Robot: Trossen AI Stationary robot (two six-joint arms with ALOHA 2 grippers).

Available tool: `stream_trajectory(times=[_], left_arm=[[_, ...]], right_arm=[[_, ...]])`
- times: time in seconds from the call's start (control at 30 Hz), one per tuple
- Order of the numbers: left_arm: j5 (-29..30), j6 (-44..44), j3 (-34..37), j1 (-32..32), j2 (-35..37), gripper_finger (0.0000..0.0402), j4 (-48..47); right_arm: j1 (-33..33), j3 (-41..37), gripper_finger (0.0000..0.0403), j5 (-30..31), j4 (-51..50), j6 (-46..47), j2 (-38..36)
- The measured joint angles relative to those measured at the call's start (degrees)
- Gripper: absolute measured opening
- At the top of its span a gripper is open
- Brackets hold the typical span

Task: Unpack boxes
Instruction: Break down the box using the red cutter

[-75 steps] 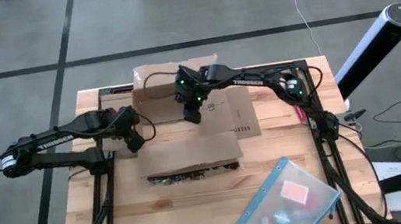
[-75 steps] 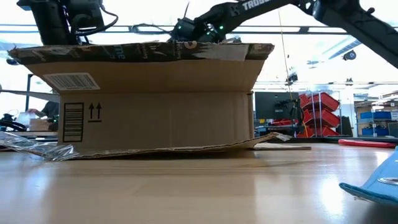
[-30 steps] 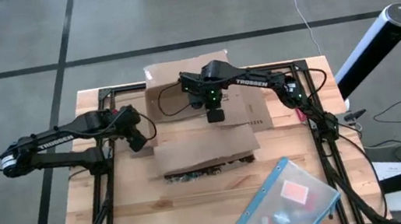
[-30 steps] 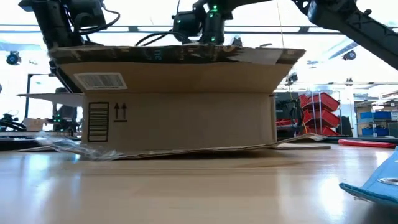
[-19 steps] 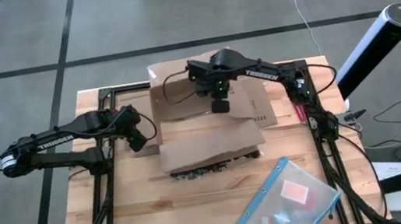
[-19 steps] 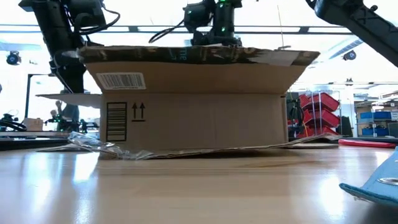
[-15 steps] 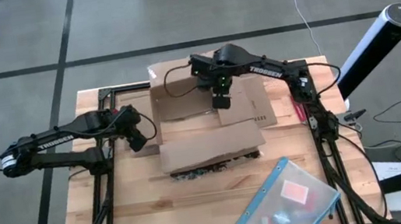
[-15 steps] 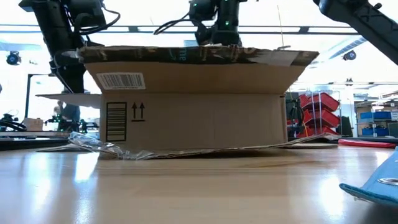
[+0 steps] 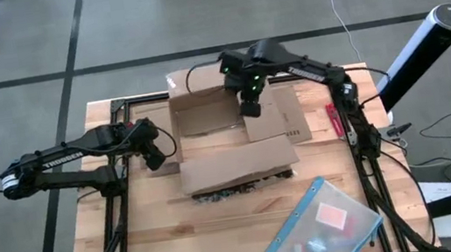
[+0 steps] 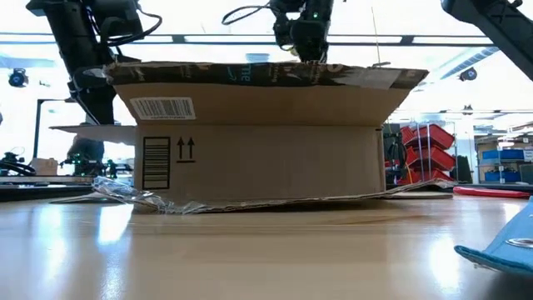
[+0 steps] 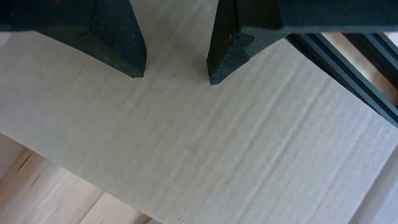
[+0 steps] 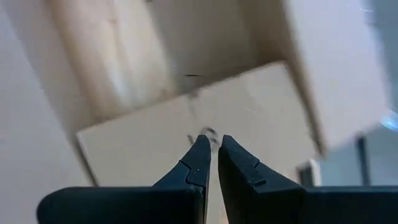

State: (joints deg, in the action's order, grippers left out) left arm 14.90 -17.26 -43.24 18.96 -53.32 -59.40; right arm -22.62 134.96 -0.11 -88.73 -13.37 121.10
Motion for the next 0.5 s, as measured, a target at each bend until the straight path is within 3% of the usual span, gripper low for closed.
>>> stream_trajectory(times=[0.3, 0.5], left_arm=[[-0.04, -1.07, 0.00, 0.00, 0.00, 0.0157, 0.19], [-0.58, -1.41, 0.00, 0.00, 0.00, 0.0157, 0.32]], right_arm=[[3.48, -0.09, 0.0013, -0.53, 1.09, -4.98, 10.79], [5.53, -0.09, 0.0013, -1.87, 0.81, -7.83, 14.04]])
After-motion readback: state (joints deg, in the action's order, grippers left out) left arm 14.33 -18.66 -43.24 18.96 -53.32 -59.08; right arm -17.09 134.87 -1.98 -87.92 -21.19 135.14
